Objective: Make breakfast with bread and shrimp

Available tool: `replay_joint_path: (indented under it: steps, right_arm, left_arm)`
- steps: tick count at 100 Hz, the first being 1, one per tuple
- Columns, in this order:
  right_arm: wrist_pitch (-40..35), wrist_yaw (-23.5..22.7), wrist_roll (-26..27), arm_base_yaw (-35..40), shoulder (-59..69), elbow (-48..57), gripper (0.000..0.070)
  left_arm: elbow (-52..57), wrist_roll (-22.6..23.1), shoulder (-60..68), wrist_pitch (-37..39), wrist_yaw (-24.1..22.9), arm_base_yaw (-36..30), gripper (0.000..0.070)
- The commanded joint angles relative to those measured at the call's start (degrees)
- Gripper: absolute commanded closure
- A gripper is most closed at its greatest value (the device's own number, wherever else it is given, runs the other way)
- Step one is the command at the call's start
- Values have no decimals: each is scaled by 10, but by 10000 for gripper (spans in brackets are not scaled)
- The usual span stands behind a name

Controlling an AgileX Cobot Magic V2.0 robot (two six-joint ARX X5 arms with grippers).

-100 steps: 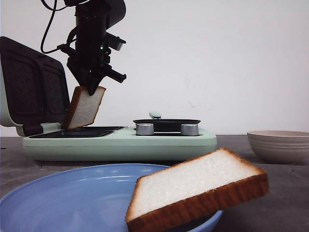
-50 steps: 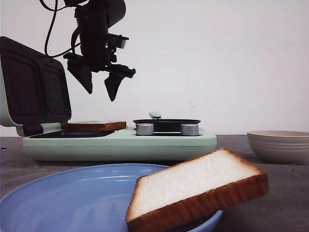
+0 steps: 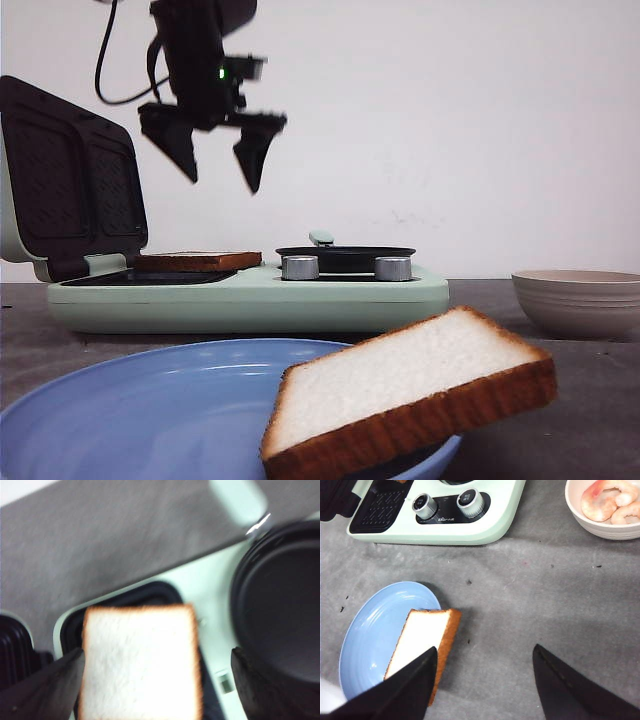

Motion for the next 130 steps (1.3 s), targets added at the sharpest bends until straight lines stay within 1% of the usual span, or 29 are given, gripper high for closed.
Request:
replay_joint_path:
  steps: [1, 20, 26, 41, 42, 51, 56, 72, 102, 114, 130]
  right_arm:
    - [5, 0, -7, 2, 3, 9, 323]
    - [5, 0, -7, 2, 3, 9, 323]
    - [6, 0, -7, 2, 3, 9, 323]
    - [6, 0, -7, 2, 3, 9, 323]
    - [6, 0, -7, 2, 3, 9, 323]
    - [6, 0, -7, 2, 3, 9, 323]
    - [6, 0, -7, 2, 3, 9, 323]
    - [6, 0, -7, 2, 3, 9, 323]
    - [7, 0, -7, 2, 3, 9, 323]
    - [10, -1, -7, 2, 3, 9, 323]
    - [11, -1, -7, 2, 3, 9, 323]
  left_arm:
    - [53, -10, 12, -15, 34, 1, 184]
    - [160, -23, 4, -74, 110, 10, 188]
    - [183, -25, -3, -87, 134, 14, 210]
    - [192, -26, -44, -92, 184, 24, 420]
    - [192, -26, -49, -93, 189, 25, 447]
    - [192, -26, -77, -97, 205, 30, 594]
    - [192, -25, -93, -100, 215, 33, 696]
    - [192, -21, -140, -113, 235, 40, 700]
    - [192, -7, -207, -126, 242, 40, 700]
    - [191, -5, -228, -129, 255, 40, 700]
    - [191, 1, -250, -145, 254, 40, 700]
